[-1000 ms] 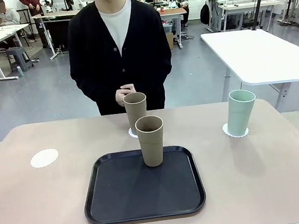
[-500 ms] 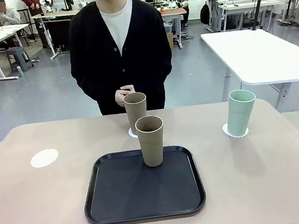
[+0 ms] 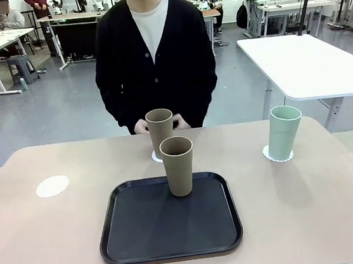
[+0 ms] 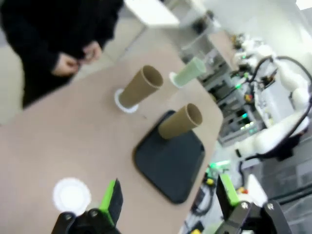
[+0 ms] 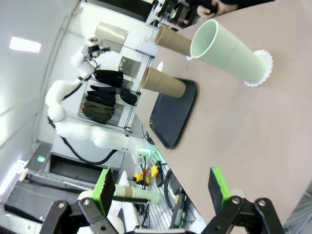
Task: Place coasters on the table and set cups on them.
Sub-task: Take one Reusable plastic cup from the Flat Tray and place it on a coaster set by the human.
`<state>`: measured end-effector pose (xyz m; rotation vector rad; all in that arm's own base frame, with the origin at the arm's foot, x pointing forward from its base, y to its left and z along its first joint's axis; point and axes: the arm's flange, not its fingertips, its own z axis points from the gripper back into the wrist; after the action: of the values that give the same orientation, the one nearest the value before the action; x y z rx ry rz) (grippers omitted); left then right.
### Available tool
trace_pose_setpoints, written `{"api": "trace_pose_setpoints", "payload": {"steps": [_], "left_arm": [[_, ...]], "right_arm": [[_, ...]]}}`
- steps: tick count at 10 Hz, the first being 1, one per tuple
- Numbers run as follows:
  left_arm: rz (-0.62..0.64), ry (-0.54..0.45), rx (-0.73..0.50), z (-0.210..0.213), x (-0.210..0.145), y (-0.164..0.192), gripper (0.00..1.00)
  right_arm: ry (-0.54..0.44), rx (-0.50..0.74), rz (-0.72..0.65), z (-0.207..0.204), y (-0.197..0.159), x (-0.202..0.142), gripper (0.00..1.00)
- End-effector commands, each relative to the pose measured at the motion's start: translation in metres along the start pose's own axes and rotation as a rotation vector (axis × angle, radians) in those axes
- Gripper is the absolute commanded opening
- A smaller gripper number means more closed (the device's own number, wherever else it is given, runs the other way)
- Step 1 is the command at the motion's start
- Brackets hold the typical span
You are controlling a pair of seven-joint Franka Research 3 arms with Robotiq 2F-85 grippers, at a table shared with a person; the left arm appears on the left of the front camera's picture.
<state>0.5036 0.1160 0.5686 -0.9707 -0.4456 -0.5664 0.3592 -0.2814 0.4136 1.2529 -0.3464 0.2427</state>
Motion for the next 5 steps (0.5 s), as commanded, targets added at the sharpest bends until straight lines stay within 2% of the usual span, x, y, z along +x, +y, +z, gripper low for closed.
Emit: {"api": "trace_pose_setpoints", "payload": {"steps": [1,2,3,5], "left_arm": [[-0.187,0.098,0.078,-0.048,-0.005,-0.029,1.0],[-0.303,0.165,0.093,-0.076,-0.007,-0.054,1.0],[-0.362,0.246,0.105,-0.102,-0.013,-0.071,1.0],[-0.514,0.374,0.189,-0.156,-0.026,-0.088,1.0]], "right_arm": [[-0.003,-0.008,-0.009,-0.001,0.0,-0.001,1.0],[-0.003,-0.008,-0.009,-0.001,0.0,-0.001,1.0],[-0.003,-0.008,-0.009,-0.001,0.0,-0.001,1.0],[-0.003,-0.008,-0.009,-0.001,0.0,-0.001,1.0]]}}
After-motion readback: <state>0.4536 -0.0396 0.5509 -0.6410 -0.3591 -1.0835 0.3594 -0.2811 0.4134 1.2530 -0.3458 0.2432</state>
